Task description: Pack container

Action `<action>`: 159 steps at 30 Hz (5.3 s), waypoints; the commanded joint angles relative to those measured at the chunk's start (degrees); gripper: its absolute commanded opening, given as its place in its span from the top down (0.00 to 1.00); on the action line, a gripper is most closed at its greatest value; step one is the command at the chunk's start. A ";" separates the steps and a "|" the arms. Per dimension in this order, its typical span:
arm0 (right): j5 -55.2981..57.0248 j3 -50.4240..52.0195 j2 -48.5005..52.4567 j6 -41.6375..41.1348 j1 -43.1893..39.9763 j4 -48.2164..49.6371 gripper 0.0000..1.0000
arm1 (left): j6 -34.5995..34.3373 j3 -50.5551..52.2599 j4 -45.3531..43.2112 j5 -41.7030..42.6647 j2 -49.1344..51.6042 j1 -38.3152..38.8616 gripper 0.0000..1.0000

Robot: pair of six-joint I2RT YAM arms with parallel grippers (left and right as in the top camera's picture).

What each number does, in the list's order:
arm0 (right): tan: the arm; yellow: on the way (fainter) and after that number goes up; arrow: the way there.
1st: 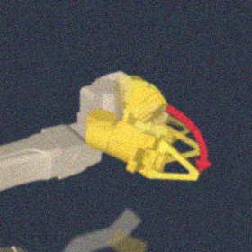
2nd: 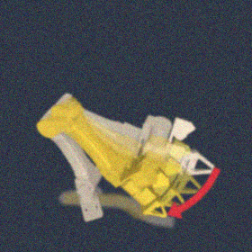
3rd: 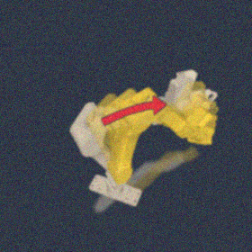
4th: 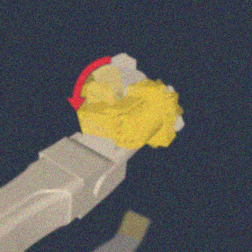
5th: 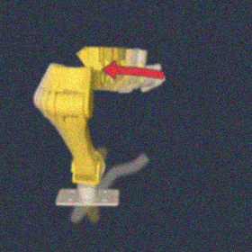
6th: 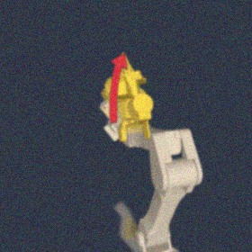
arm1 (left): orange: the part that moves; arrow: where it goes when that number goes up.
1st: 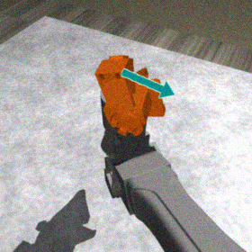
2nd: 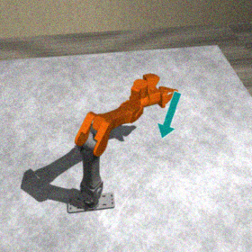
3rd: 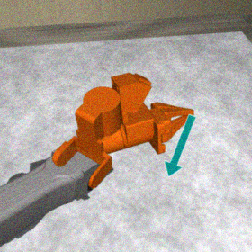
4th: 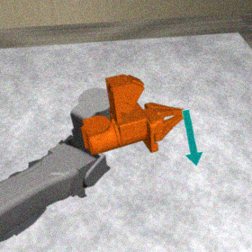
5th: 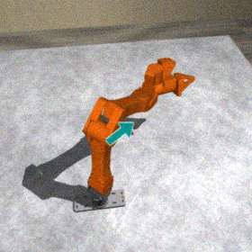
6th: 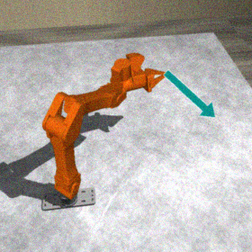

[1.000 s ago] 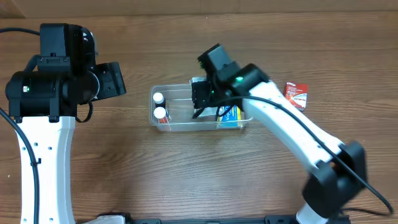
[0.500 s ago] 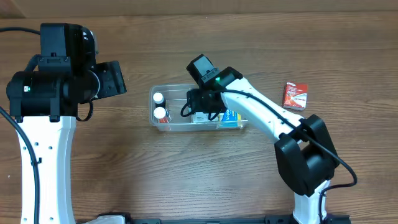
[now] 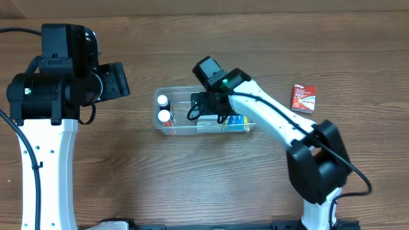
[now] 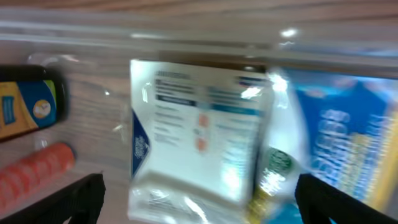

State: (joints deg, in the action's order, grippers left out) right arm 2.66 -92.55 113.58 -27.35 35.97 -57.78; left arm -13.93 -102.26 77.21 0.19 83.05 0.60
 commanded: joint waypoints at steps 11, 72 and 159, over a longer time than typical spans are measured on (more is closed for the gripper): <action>2.14 -6.75 -11.54 11.56 -35.69 -8.76 0.00 | 0.66 0.55 -0.11 -0.74 0.11 -0.26 0.22; -7.48 -4.87 -16.02 19.43 -15.45 -14.84 0.34 | 0.68 0.55 0.20 -0.76 0.11 -0.26 0.22; 1.31 60.46 -106.97 6.08 -32.94 6.14 0.00 | 7.52 56.04 -22.23 7.08 -56.52 0.17 0.00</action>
State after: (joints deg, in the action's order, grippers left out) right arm 3.09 -32.71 7.05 -20.38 3.03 -48.27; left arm -4.75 -47.05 52.27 7.11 26.96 0.64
